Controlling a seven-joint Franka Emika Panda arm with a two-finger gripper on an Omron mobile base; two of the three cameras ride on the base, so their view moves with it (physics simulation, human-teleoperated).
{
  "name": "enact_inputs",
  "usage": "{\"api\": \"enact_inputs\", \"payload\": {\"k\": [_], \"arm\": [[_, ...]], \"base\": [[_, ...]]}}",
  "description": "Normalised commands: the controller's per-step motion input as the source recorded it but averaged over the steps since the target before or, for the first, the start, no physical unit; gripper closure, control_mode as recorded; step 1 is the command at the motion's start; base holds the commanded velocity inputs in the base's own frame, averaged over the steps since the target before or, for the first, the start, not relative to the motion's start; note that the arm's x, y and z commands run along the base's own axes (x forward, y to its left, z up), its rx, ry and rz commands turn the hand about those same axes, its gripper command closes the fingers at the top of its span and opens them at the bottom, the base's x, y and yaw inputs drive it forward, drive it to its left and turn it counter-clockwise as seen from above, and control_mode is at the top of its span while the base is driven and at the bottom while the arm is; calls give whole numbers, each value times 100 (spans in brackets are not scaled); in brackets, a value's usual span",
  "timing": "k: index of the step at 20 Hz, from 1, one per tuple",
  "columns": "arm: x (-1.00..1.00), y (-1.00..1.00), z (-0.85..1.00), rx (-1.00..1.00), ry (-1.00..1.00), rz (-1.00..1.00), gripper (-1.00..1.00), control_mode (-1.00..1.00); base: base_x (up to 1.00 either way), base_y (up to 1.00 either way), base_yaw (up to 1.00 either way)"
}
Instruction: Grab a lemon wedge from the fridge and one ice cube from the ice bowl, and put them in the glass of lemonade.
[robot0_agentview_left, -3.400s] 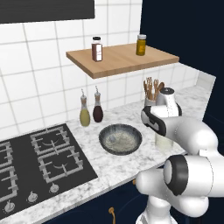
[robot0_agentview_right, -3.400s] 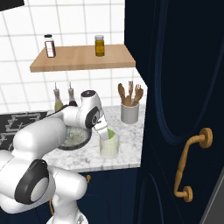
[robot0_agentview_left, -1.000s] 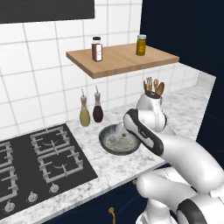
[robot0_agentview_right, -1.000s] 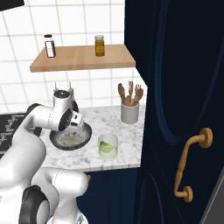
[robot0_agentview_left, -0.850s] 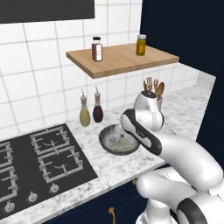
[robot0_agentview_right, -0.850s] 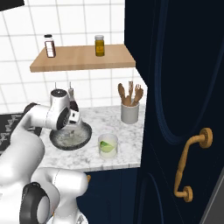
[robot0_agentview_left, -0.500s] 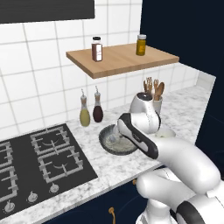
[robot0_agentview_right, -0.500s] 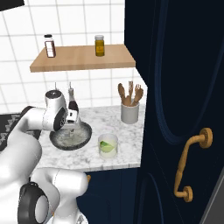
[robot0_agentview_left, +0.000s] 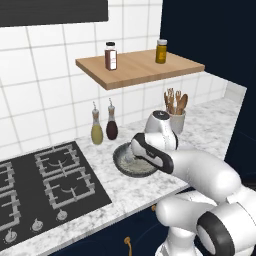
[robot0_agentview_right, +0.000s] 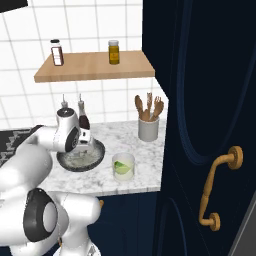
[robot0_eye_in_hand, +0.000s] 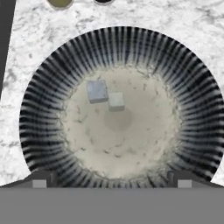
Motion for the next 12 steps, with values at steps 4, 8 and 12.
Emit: {"api": "enact_inputs", "payload": {"k": [4,8,12], "arm": [[21,31,-14,0,6,0,-100,-100],[17,20,-22,0,3,5,-100,-100],[17,0,-25,0,0,5,-100,-100]], "base": [[0,0,0],[0,0,0],[0,0,0]]}}
